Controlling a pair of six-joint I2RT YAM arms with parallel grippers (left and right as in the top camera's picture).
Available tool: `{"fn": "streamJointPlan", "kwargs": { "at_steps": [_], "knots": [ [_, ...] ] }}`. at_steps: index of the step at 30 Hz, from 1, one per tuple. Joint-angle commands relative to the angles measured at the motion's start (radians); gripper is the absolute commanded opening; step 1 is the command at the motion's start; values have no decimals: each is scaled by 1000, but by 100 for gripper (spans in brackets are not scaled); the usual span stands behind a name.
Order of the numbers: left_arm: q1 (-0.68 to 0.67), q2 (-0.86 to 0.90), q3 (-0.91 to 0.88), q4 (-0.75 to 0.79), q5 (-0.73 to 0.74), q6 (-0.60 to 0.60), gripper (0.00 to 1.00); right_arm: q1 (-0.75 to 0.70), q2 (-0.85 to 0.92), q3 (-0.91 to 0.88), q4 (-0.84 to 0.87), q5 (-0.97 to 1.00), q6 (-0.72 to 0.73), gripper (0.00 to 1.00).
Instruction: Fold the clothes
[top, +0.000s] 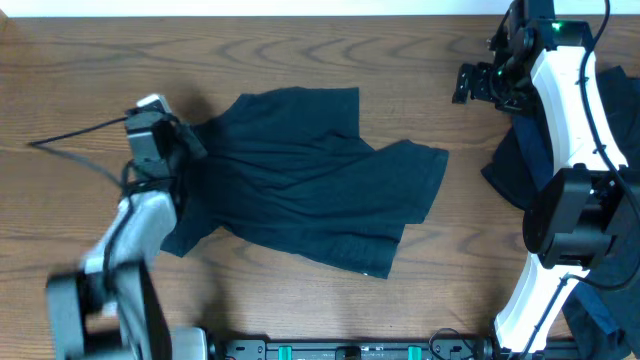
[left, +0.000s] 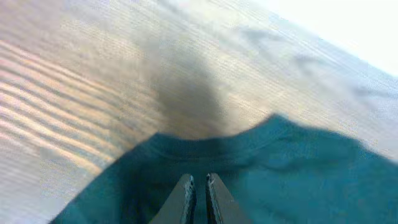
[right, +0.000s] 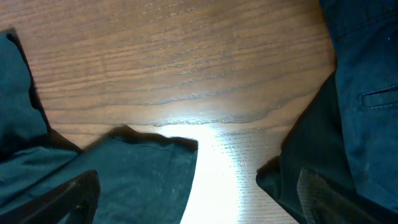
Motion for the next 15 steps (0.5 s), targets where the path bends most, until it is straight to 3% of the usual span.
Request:
{"fn": "streamJointPlan", "kwargs": {
  "at_steps": [1,6,7,9,10,15],
  "knots": [
    [-13,-116,-2,-111,18,-46,11,-3,-15,13,3,-4,2,99],
    [-23,-188,-2,-415,18,-136,11,-2,-15,13,108,-114,35,99],
    [-23,-188,-2,-461,18,-135,10,-2,-15,13,117,-164,34,94],
    [-24,-185,-2,-552,18,-123,10,8,-12,13,145,-285,17,9],
    [-24,-183,-2,-585,18,-106,10,20,-11,13,154,-304,17,1],
    [-24,-182,-3,-632,19,-56,11,140,16,13,222,-303,-6,1]
  ]
}}
